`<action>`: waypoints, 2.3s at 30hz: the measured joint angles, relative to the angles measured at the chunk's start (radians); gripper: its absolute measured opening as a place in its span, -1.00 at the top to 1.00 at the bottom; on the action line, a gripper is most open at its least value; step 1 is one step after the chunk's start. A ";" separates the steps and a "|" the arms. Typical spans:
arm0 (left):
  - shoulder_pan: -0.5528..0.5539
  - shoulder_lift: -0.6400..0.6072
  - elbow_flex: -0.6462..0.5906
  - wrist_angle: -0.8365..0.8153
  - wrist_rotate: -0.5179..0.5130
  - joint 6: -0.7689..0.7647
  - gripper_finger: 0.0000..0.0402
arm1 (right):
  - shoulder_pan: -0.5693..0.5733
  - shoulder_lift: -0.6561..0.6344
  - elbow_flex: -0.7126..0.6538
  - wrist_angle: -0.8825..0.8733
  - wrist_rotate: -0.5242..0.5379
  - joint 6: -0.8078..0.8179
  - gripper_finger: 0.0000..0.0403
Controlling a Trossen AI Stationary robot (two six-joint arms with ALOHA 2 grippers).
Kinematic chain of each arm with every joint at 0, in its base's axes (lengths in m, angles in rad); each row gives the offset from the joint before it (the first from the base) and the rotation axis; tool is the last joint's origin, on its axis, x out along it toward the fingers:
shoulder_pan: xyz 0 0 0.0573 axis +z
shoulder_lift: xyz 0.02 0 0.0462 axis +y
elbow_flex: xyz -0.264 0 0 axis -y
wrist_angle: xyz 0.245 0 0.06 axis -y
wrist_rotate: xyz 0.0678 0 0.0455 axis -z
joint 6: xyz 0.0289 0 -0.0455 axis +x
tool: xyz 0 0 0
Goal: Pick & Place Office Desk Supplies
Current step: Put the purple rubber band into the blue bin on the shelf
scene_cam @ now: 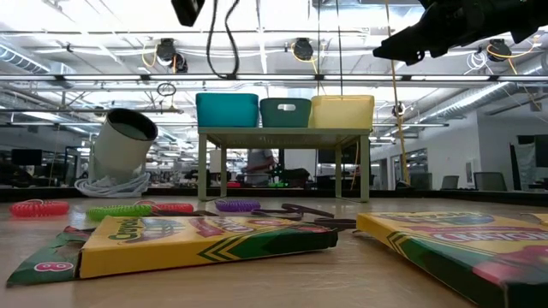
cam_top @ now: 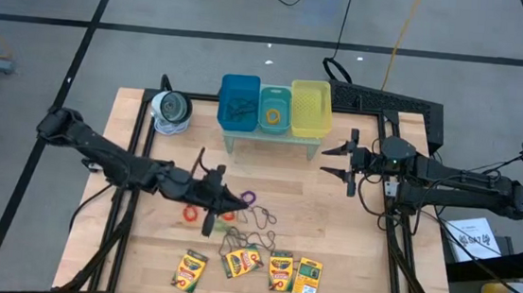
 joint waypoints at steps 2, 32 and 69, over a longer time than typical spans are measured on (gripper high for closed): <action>0.021 -0.003 0.000 0.018 -0.022 0.001 0.96 | 0.000 0.000 0.000 0.000 0.000 -0.003 0.04; 0.364 -0.010 0.113 0.172 -0.129 0.431 0.91 | 0.000 0.000 0.000 0.000 0.052 -0.020 0.04; 0.712 -0.009 0.113 -0.023 -0.175 0.318 0.91 | -0.078 -0.239 -0.234 0.187 -0.034 0.066 0.04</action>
